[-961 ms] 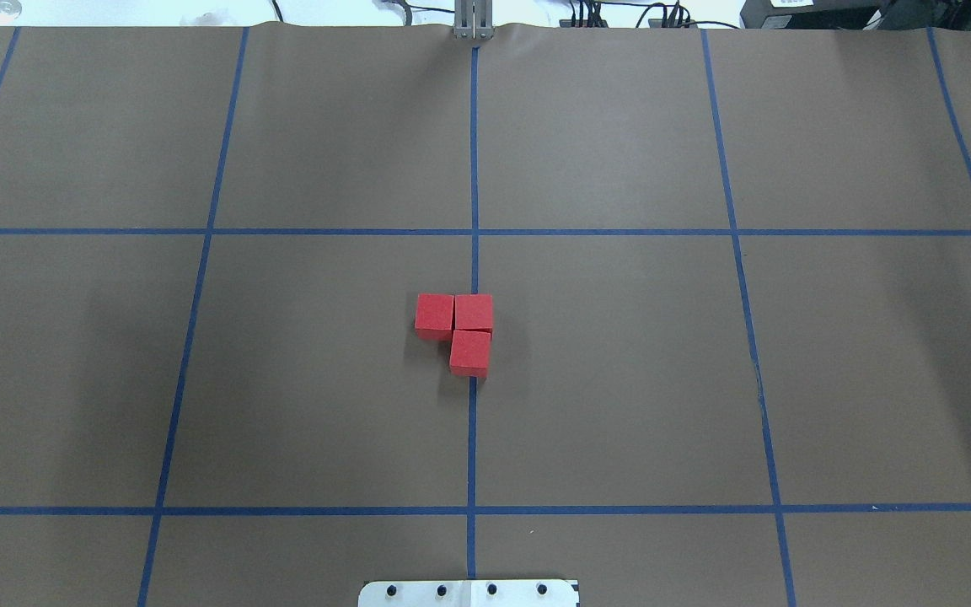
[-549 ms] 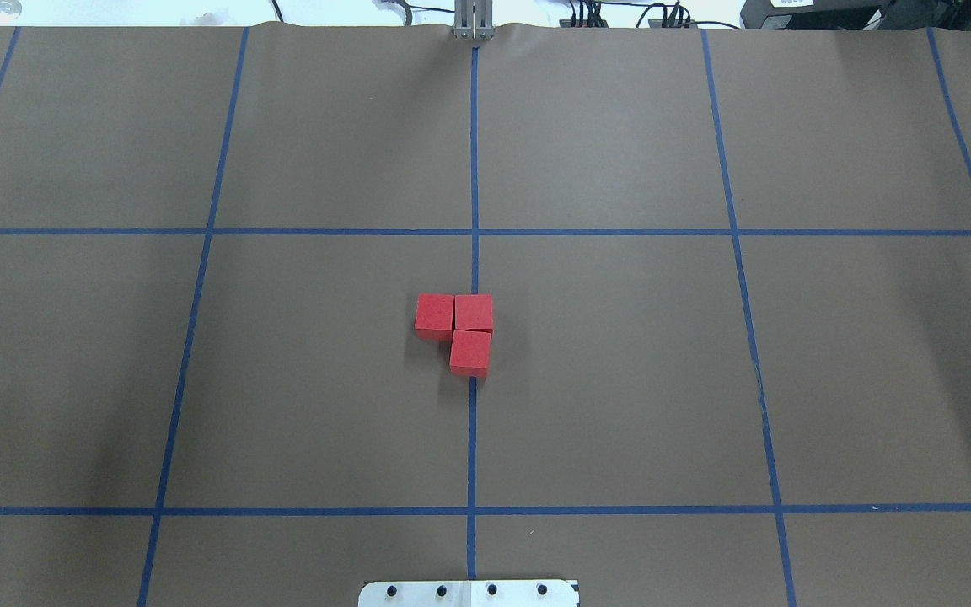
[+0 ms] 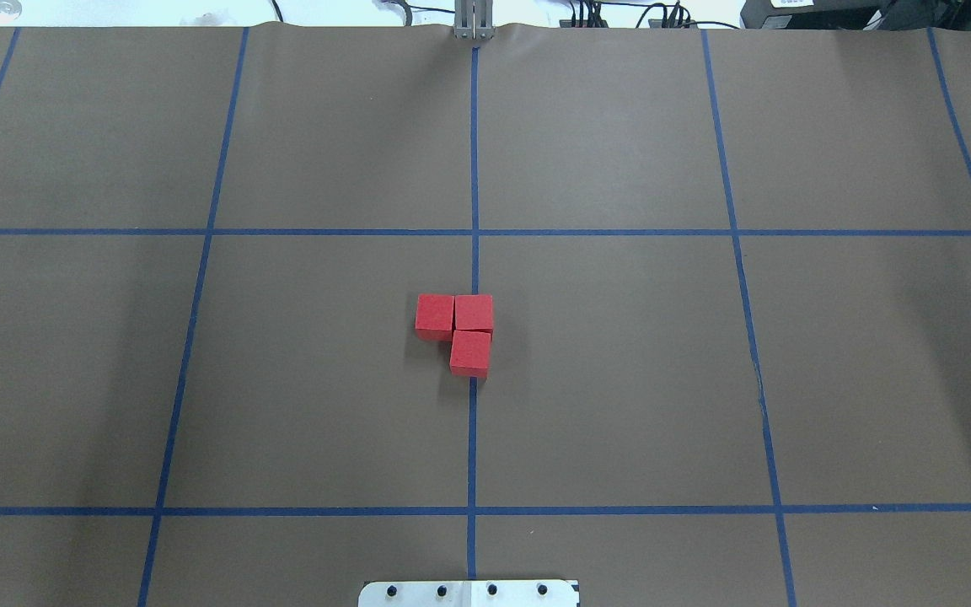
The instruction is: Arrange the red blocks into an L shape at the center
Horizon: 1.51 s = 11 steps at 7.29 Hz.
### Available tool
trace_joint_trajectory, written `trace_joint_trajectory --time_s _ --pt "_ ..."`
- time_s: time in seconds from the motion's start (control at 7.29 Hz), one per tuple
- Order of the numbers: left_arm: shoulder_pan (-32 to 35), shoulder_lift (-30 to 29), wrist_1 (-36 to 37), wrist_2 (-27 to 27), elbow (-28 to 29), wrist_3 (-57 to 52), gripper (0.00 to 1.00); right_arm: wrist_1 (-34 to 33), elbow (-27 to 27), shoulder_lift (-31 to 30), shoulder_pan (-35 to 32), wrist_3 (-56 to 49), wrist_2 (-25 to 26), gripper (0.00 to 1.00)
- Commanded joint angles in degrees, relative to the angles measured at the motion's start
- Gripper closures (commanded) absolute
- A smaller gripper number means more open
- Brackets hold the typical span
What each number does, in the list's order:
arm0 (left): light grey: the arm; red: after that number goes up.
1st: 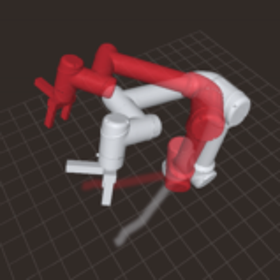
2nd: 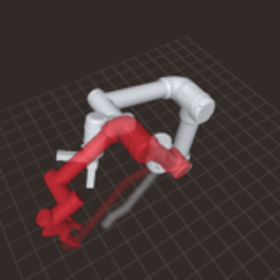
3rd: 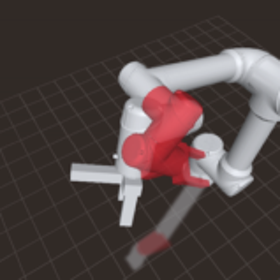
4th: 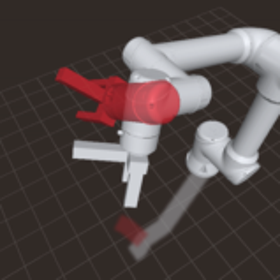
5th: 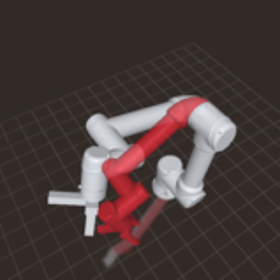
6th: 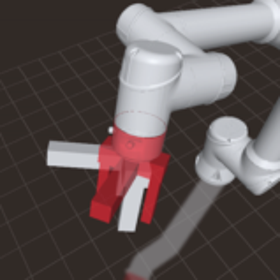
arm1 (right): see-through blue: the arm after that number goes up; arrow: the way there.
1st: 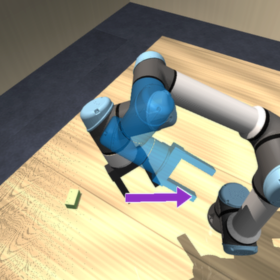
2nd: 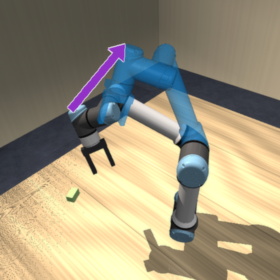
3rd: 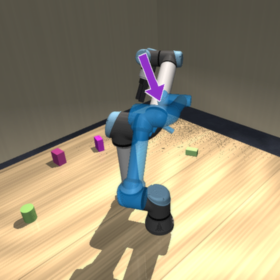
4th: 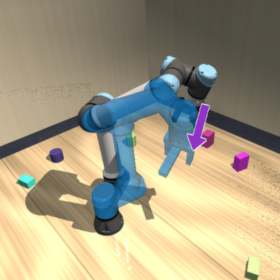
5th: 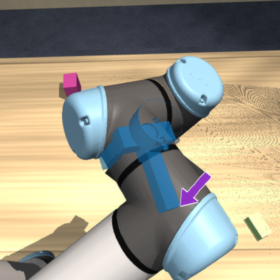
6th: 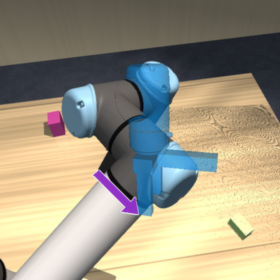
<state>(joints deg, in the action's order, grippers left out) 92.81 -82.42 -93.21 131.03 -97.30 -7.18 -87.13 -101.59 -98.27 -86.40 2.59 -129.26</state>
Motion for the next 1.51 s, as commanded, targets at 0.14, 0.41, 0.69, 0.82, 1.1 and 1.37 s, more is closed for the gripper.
trace_joint_trajectory --time_s 0.14,0.41,0.69,0.82,1.1,1.37 --pt "-0.17 0.15 -2.23 0.1 0.0 -0.2 0.0 0.03 -0.1 -0.17 0.0 -0.57 0.23 0.01" --pt "-0.17 0.16 -2.24 0.01 0.18 -0.2 0.0 0.03 -0.19 -0.17 0.0 -0.48 0.15 0.01" --pt "-0.17 0.16 -2.24 0.01 0.26 -0.12 0.0 0.12 -0.36 -0.08 0.0 -0.31 -0.03 0.01" --pt "-0.17 0.16 -2.24 0.01 0.26 -0.12 0.0 0.12 -0.28 0.09 0.09 -0.31 -0.12 0.01" --pt "-0.26 0.24 -2.24 0.01 0.26 -0.12 0.0 0.12 -0.27 0.09 0.09 -0.31 -0.12 0.01" --pt "-0.26 0.24 -2.24 0.01 0.26 -0.12 0.0 0.12 -0.27 0.18 0.09 -0.31 -0.21 0.01"
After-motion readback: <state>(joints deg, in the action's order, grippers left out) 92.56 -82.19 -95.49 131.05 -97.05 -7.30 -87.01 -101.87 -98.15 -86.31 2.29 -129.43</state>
